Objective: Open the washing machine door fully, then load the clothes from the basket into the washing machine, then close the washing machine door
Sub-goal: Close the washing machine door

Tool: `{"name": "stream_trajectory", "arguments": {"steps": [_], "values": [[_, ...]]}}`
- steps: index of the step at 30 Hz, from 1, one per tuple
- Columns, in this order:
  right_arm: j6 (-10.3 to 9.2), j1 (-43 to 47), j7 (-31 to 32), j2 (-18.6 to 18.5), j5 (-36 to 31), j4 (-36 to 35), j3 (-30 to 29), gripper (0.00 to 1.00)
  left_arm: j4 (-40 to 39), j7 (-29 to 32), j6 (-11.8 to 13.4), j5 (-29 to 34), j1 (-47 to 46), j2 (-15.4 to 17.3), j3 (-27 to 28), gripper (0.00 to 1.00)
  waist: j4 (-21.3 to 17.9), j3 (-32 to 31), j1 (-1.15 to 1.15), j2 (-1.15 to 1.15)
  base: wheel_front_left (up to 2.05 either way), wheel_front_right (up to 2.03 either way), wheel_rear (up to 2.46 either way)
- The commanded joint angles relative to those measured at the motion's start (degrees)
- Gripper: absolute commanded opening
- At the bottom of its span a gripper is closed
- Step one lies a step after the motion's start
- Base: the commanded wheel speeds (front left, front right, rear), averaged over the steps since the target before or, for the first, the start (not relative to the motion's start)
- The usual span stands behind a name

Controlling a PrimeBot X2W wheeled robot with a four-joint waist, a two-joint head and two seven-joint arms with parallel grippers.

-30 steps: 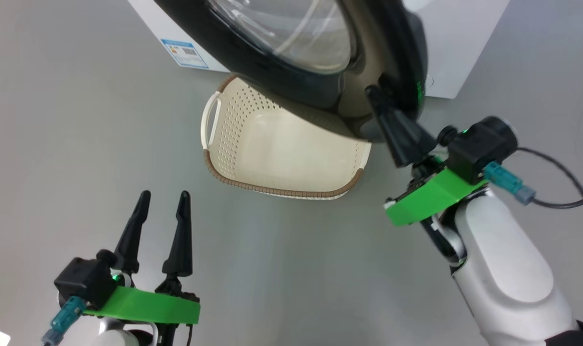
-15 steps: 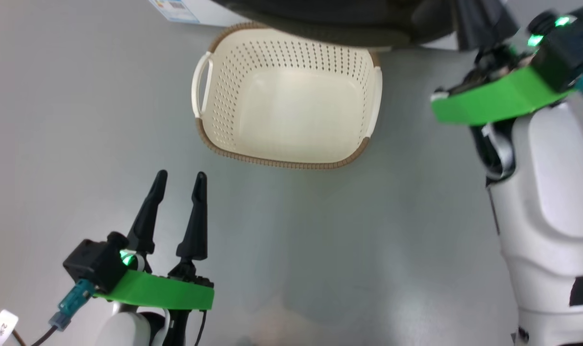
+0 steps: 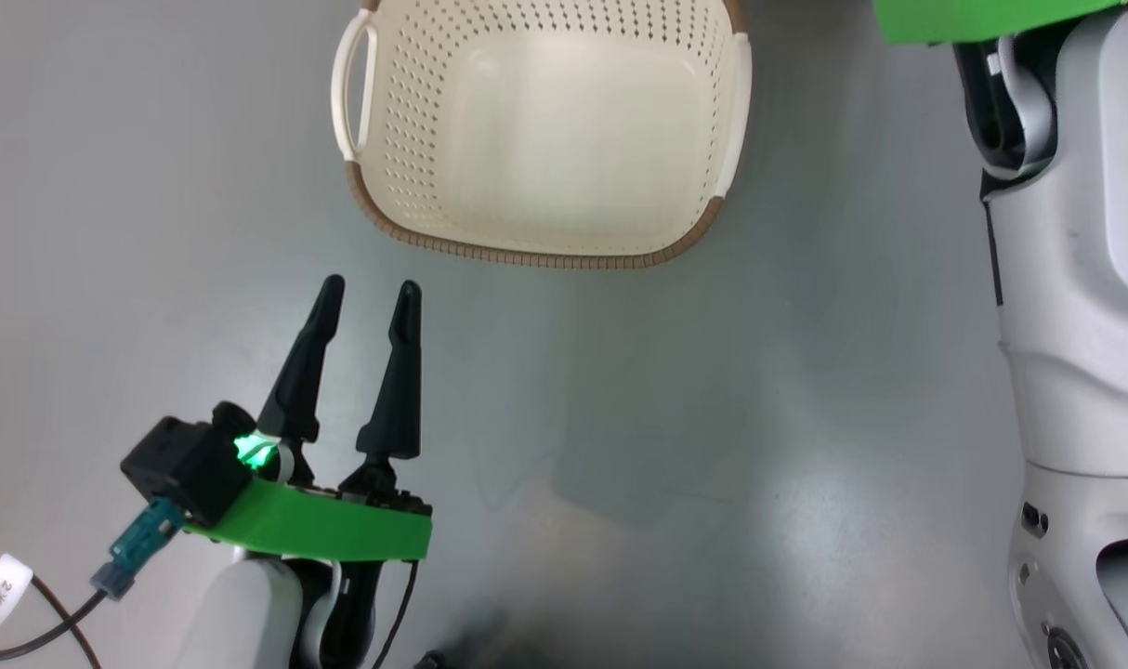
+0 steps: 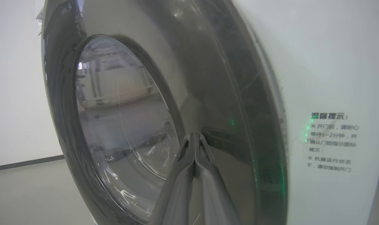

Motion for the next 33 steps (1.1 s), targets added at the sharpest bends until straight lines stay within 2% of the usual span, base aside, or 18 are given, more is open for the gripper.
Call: {"name": "stream_trajectory", "arguments": {"steps": [1,16,28,33], "values": [[0.02,-0.95,-0.18,1.97,-0.77,-0.88,-0.03,0.00,-1.63,-0.36,-0.14,-0.73,-0.38,1.12,1.52,1.00,0.16,1.85,0.00,0.00,0.00,0.00,0.00],[0.02,-7.42,-0.18,1.98,-1.17,-1.24,-3.00,0.00,-1.50,-0.36,-0.14,-1.39,-2.22,1.12,0.00,1.00,0.30,4.64,0.00,0.00,0.00,0.00,0.00],[0.02,-6.86,-0.18,1.98,-1.23,-0.89,-3.34,0.00,-1.47,-0.36,-0.14,-1.32,-2.43,1.12,0.24,1.00,-0.84,3.65,0.00,0.00,0.00,0.00,0.00],[0.02,-5.34,-0.18,1.98,-0.28,-0.65,-1.46,0.00,-1.26,-0.36,-0.14,-1.21,-2.28,1.12,0.62,1.00,-1.43,2.68,0.00,0.00,0.00,0.00,0.00]]}}
